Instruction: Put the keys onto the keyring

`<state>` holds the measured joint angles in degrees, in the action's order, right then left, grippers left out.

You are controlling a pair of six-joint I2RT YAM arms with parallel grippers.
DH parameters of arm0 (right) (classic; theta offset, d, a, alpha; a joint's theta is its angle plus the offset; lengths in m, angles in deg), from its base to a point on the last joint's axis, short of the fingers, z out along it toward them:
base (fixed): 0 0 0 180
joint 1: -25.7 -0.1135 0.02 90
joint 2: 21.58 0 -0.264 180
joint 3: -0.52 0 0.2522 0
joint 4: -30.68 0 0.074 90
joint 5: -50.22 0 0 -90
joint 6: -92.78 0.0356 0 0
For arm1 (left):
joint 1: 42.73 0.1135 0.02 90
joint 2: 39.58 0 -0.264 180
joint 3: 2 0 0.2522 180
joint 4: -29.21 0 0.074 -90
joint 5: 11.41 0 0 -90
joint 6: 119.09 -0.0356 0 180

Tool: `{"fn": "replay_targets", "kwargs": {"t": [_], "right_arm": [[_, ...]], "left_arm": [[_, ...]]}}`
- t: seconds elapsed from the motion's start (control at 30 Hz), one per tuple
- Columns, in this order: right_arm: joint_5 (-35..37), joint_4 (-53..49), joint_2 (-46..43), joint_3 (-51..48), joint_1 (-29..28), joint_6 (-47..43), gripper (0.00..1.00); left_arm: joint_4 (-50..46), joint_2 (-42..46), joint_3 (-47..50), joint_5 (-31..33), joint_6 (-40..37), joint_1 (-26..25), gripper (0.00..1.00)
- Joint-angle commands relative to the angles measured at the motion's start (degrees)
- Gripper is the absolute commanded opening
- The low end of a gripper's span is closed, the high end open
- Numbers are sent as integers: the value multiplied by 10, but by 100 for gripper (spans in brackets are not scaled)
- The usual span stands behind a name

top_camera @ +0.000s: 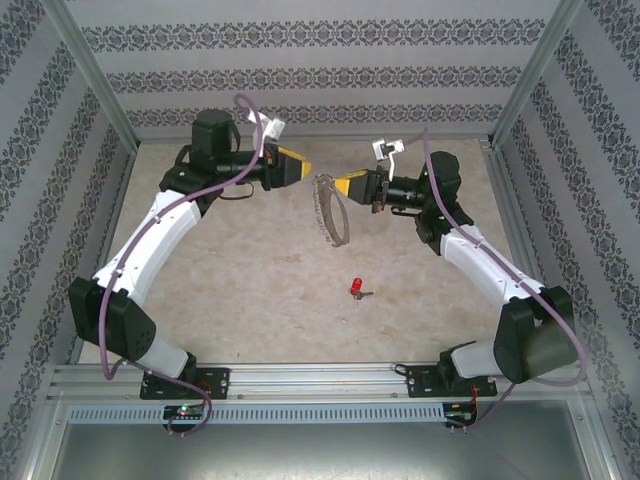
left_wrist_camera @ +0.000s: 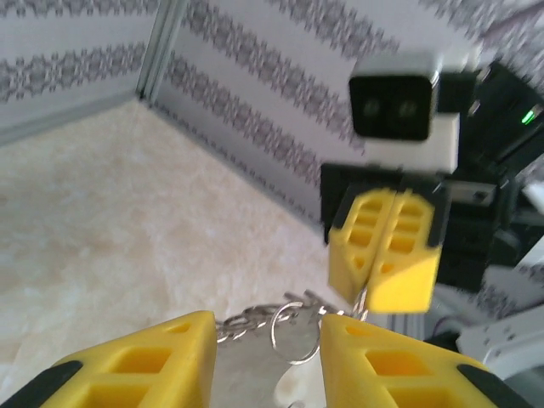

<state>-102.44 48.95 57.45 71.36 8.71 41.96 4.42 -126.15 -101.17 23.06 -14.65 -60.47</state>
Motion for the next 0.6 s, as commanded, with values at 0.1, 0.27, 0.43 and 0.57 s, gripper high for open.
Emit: {"fn": "replay_targets", "kwargs": {"t": [0.1,0.27,0.43,0.57], "right_arm": [[7,59,-3,39,2,-7,0],[27,75,5,55,-4,7,0],[40,80,12,62,-5,16,0],[42,84,16,63,-6,21,0]], "left_arm": [[249,22,43,-67,176,-4,30],[307,25,68,-77,215,-11,24],[316,25,77,-82,211,-35,23],[303,22,75,-83,198,-48,22]]}}
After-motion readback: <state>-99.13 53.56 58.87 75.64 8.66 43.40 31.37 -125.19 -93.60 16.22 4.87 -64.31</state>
